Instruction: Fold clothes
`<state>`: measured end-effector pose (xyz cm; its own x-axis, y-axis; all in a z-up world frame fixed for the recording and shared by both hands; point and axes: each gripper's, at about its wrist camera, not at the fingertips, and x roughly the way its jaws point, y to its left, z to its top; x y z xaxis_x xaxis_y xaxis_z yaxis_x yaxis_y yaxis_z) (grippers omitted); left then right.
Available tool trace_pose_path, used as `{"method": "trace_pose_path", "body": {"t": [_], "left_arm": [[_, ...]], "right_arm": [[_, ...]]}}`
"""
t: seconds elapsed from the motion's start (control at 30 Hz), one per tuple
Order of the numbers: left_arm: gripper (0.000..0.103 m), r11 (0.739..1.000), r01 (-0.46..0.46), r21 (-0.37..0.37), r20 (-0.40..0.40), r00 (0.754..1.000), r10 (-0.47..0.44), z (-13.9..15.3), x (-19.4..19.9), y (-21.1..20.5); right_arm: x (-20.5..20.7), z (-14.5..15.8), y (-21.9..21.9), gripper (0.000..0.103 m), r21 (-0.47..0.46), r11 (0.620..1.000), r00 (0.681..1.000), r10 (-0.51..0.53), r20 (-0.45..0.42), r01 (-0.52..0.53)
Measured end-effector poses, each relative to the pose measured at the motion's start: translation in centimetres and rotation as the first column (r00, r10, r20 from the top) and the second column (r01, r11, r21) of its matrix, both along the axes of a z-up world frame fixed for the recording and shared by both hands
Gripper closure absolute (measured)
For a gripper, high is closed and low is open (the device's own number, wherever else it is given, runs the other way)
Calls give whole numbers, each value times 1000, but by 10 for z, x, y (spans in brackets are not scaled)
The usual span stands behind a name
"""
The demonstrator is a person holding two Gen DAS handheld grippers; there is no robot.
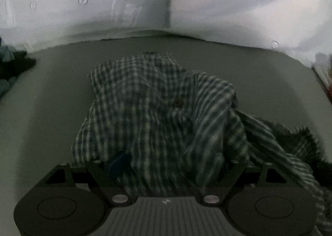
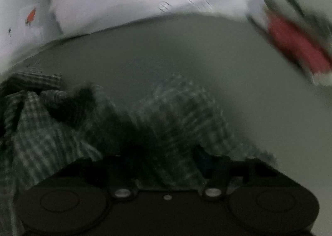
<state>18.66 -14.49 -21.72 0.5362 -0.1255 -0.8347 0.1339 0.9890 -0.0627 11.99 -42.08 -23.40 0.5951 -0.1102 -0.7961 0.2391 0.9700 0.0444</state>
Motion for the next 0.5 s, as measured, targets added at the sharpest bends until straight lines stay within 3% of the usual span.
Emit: {"method": "trace_pose_path", "body": {"t": [0.07,0.13,0.2,0.3,0.4,0.43,0.5], "left_arm": [[19,999,-26,-35,-10,1000,26,-7,12,13],[19,996,-62,-63,-15,998,62,-12,23,26],[19,991,-99,-88,-18,995,98,-16,33,35],[19,984,-133,-122,-26,991,130,-24,43,42],[21,987,-127,-101,-11,992,126,-23,48,32],[22,987,-132,-95,-9,991,131,-21,46,28],[35,983,-153,-104,-15,988,152,-17,41,25]], "right_arm": [[38,-1,16,98,-16,999,999,51,10,-51],[80,-2,37,98,-116,988,995,103,-7,-103],[115,-3,51,99,-159,972,985,174,-9,-174],[145,-6,50,100,-121,976,983,182,14,-179],[148,-3,43,99,-76,981,984,180,13,-178],[143,-1,40,95,-54,983,985,175,10,-174],[125,8,31,74,-23,992,992,128,22,-127]]}}
